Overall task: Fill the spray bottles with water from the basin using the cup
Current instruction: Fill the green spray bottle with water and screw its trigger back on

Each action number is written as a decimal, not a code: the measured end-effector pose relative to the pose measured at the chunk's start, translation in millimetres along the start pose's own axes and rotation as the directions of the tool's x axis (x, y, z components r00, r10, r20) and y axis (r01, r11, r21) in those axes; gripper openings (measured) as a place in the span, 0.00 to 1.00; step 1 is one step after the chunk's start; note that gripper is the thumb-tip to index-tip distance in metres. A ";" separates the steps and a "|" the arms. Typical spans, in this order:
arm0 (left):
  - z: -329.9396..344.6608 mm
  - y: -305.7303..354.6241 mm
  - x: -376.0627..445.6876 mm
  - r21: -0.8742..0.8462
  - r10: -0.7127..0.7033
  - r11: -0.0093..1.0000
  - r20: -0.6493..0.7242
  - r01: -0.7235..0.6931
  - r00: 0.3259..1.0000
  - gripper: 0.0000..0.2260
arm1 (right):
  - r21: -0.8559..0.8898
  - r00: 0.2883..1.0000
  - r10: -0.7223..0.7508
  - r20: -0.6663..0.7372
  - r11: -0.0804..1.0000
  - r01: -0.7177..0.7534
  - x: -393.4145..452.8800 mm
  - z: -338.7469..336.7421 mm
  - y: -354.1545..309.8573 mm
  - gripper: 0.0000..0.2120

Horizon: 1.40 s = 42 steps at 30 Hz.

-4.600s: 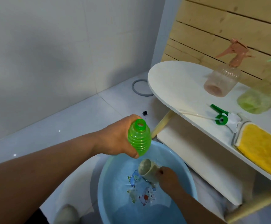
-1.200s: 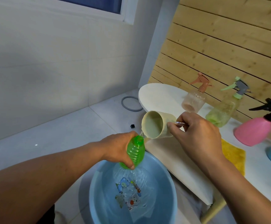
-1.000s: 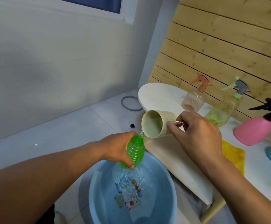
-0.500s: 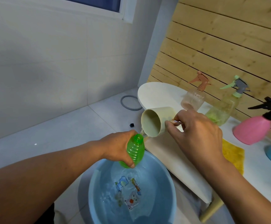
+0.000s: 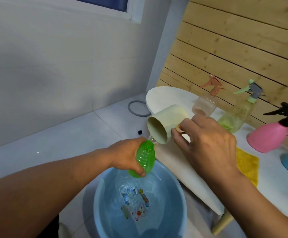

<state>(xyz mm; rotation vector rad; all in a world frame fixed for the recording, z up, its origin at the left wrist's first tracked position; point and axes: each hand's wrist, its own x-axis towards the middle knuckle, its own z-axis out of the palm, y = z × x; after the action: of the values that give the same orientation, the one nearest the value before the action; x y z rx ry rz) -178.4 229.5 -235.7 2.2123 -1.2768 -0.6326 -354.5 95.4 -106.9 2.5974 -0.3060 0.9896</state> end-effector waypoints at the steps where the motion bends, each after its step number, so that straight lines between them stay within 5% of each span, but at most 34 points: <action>1: 0.1 0.1 0.3 -0.008 -0.001 1.000 0.000 0.001 1.000 0.39 | -0.015 1.000 -0.021 -0.017 1.000 0.020 0.1 -0.4 -0.7 0.13; 10: 0.0 1.6 0.5 -0.091 0.000 0.996 -0.002 0.000 1.000 0.40 | -0.075 0.978 -0.180 -0.103 0.982 0.173 -0.8 -2.1 -1.1 0.13; 15: -1.7 5.2 -0.6 -0.159 0.016 0.987 -0.029 -0.020 0.999 0.36 | 0.014 0.983 0.126 0.136 0.992 -0.129 -2.4 -0.4 3.8 0.13; 18: -3.5 4.1 -3.0 -0.246 0.019 0.969 -0.040 -0.028 0.999 0.35 | 0.018 0.876 0.323 0.359 0.936 -0.353 -4.4 8.4 13.9 0.16; 23: -3.9 0.9 -5.2 -0.281 0.020 0.959 -0.080 -0.042 0.997 0.33 | 0.020 0.649 0.418 0.636 0.831 -0.556 -12.8 51.2 29.3 0.17; 32: -1.1 3.2 -0.5 -0.298 -0.022 0.954 -0.107 -0.011 0.994 0.36 | -0.043 0.236 0.210 0.949 0.827 -0.561 -88.6 194.5 19.0 0.17; 42: -6.2 -0.3 3.9 -0.282 -0.079 0.959 -0.170 0.028 0.982 0.36 | -0.008 0.245 0.099 0.964 0.938 -0.346 -166.2 255.0 -17.0 0.13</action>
<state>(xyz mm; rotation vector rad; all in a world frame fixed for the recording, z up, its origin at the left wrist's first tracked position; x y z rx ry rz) -172.6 227.4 -231.7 2.0245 -0.9748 -0.5791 -317.8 24.5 -401.1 3.0578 -0.9270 -0.7869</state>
